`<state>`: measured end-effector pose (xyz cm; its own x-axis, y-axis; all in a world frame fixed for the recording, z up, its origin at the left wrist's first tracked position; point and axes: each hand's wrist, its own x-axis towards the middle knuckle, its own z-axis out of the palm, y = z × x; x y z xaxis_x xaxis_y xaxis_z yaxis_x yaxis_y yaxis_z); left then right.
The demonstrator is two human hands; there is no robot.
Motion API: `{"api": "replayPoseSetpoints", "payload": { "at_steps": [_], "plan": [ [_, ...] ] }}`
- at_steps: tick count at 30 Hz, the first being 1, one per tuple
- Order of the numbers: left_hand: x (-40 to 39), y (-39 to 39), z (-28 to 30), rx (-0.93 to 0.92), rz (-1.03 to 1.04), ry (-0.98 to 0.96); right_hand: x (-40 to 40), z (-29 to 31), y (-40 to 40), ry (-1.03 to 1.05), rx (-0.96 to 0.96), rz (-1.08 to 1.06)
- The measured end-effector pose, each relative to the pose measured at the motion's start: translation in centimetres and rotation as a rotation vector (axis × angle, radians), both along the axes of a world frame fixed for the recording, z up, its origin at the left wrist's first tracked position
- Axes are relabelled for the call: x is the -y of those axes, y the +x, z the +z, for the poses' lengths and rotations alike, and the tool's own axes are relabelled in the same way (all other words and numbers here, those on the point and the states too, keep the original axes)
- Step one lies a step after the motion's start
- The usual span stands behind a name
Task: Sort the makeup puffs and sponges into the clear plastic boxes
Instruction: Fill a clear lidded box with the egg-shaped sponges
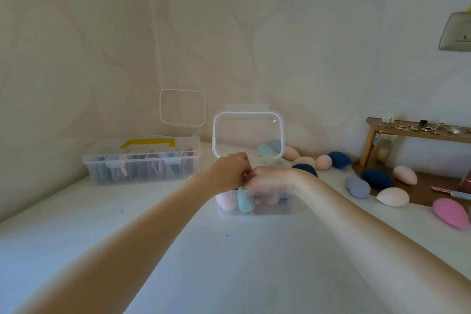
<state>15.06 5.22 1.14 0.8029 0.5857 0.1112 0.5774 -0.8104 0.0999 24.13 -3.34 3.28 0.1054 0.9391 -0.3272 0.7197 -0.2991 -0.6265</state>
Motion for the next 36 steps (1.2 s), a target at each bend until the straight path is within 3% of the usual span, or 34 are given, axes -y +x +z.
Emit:
{"api": "replayPoseSetpoints", "payload": {
  "at_steps": [4,9,12,14,17,20,26,29,34,36],
  "plan": [
    [0.0,-0.9,0.7,-0.053,-0.035,-0.099,0.2,-0.3,-0.4,0.038,0.185,0.009],
    [0.1,-2.1,2.6,-0.194,-0.051,-0.263,0.6,-1.1,-0.2,0.316,0.165,-0.005],
    [0.3,-1.8,2.6,-0.224,-0.009,-0.268,1.4,-1.6,-0.7,0.477,0.422,0.009],
    [0.2,-1.6,2.3,-0.24,-0.001,-0.245,1.5,-1.4,-0.8,0.444,0.537,0.065],
    [0.3,-1.4,2.0,-0.236,-0.012,-0.229,1.4,-1.1,-1.0,0.277,0.482,0.108],
    [0.8,-1.1,1.8,-0.239,-0.026,-0.173,1.6,-1.2,-1.1,0.247,0.48,0.135],
    [0.8,-1.2,1.1,-0.145,-0.03,-0.148,1.9,-2.9,-0.7,0.605,0.452,-0.018],
    [1.0,-1.2,1.0,-0.121,-0.055,-0.14,1.7,-3.0,-0.7,0.59,0.453,-0.017],
    [1.0,-1.2,1.1,-0.116,-0.048,-0.165,1.3,-1.6,0.1,0.372,0.278,-0.018],
    [1.0,-1.4,0.9,-0.109,-0.07,-0.176,1.6,-0.4,0.6,0.404,0.119,-0.081]
  ]
}}
